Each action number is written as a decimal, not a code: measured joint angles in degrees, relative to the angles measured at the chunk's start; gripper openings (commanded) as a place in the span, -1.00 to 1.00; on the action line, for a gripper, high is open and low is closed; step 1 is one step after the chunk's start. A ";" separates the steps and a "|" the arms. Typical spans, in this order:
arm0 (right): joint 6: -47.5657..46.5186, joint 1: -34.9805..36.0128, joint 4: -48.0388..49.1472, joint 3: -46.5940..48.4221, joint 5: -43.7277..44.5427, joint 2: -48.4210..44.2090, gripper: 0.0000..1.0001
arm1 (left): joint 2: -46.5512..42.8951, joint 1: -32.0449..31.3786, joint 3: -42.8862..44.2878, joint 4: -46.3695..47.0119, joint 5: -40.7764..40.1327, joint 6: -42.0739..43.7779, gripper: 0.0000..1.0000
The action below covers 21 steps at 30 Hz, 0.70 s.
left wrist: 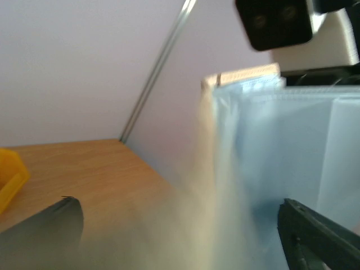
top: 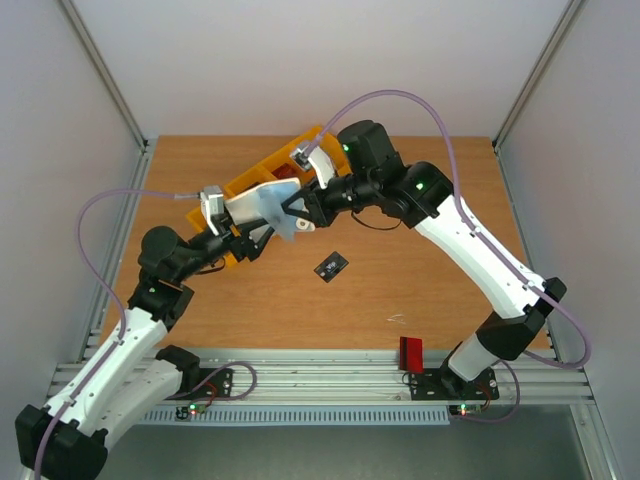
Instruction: Take the credit cards out of the card holder
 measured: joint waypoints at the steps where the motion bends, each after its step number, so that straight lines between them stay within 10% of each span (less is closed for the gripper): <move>1: 0.50 0.24 -0.92 0.98 2.51 0.31 -0.98 | 0.00 0.00 -0.11 -0.52 -1.29 0.20 0.99; 12: 10.36 7.26 -16.81 17.27 35.06 8.55 -0.98 | 1.27 0.00 -1.01 -3.15 -6.19 3.65 0.99; 17: 10.58 10.51 -19.41 22.73 35.78 13.00 -0.98 | 1.55 0.00 -1.01 -2.86 -5.57 2.75 0.99; 21: 9.35 10.08 -19.39 23.06 29.70 13.29 -0.98 | 1.49 0.07 -1.01 -2.95 -5.07 2.03 0.53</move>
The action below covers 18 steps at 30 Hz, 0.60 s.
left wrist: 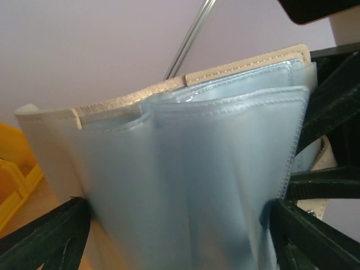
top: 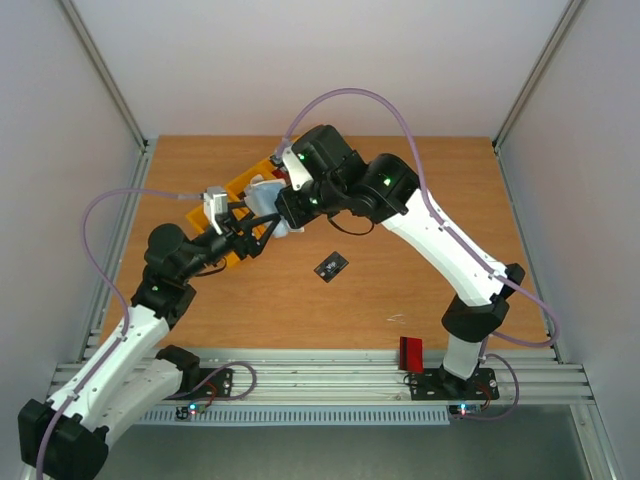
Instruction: Take the credit cards out of the card holder
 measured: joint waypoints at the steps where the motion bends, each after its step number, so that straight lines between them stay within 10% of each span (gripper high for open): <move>1: -0.24 -0.44 0.02 0.02 -1.36 -0.09 -0.98 | -0.09 0.09 -0.02 0.02 0.39 -0.07 0.19; 7: -0.48 -3.41 1.97 -1.44 -11.82 -2.03 -0.95 | -0.92 0.70 -0.42 0.44 1.92 -1.22 -0.99; 18: -0.81 -10.93 6.62 -9.42 -27.39 -7.58 -0.07 | -1.86 0.87 -0.42 3.10 5.70 -2.80 -0.99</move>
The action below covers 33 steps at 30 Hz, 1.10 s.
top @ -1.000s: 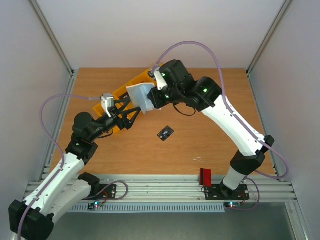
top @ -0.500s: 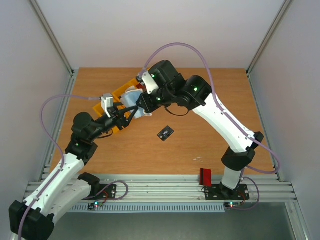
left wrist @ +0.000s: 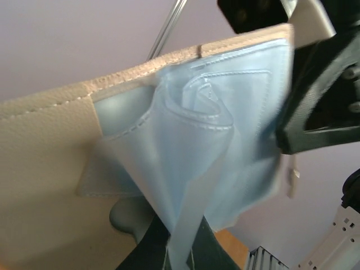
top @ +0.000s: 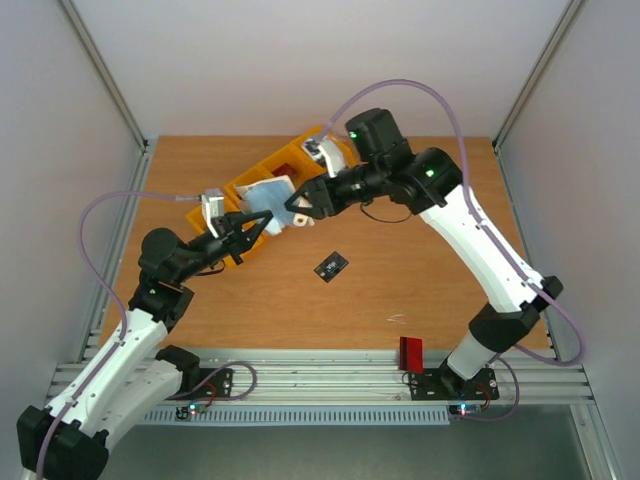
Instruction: Take the credit cards out of the card holder
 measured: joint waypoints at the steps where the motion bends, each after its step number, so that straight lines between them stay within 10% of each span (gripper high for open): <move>1: -0.17 -1.42 0.68 -2.47 -0.72 -1.62 -0.11 | 0.00 0.09 0.00 0.02 0.13 -0.42 -1.00; 19: -0.92 -6.62 5.31 -12.41 0.76 -8.41 -0.42 | -0.07 0.24 0.00 1.95 5.29 -0.33 -0.99; 33: -10.91 2.01 8.24 -12.24 1.20 -4.37 -0.26 | -0.07 0.76 0.00 3.69 7.58 0.81 -0.99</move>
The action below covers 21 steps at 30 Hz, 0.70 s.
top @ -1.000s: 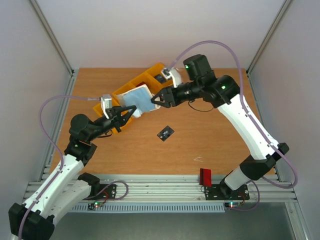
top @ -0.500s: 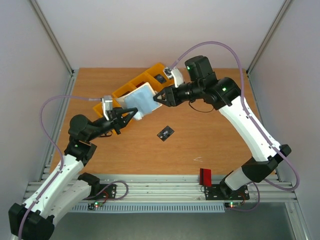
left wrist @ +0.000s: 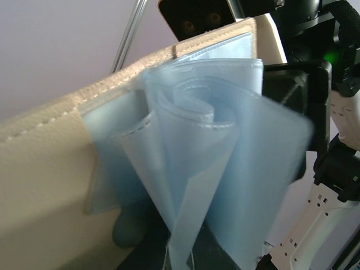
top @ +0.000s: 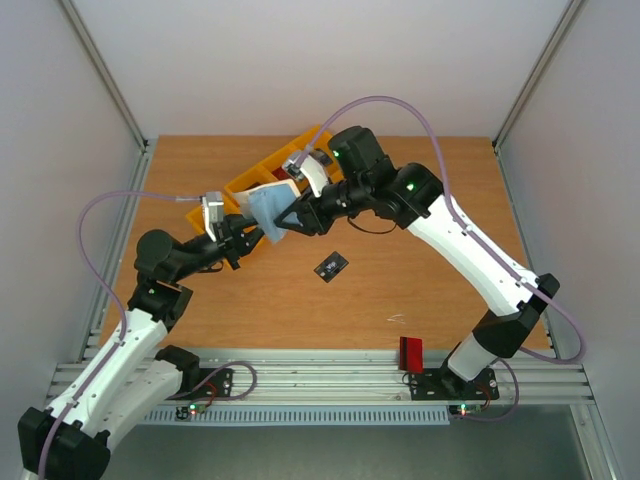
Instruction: Take the credit cards out of the card holder
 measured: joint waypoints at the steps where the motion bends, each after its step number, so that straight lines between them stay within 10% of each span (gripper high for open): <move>1: -0.35 0.39 0.44 0.00 -0.74 0.33 -0.26 | 0.00 0.00 0.00 0.09 0.04 0.00 -1.00; 21: -0.68 -5.62 0.57 -0.72 -1.22 -3.74 -0.20 | 0.00 0.00 0.00 0.22 0.09 -0.02 -0.99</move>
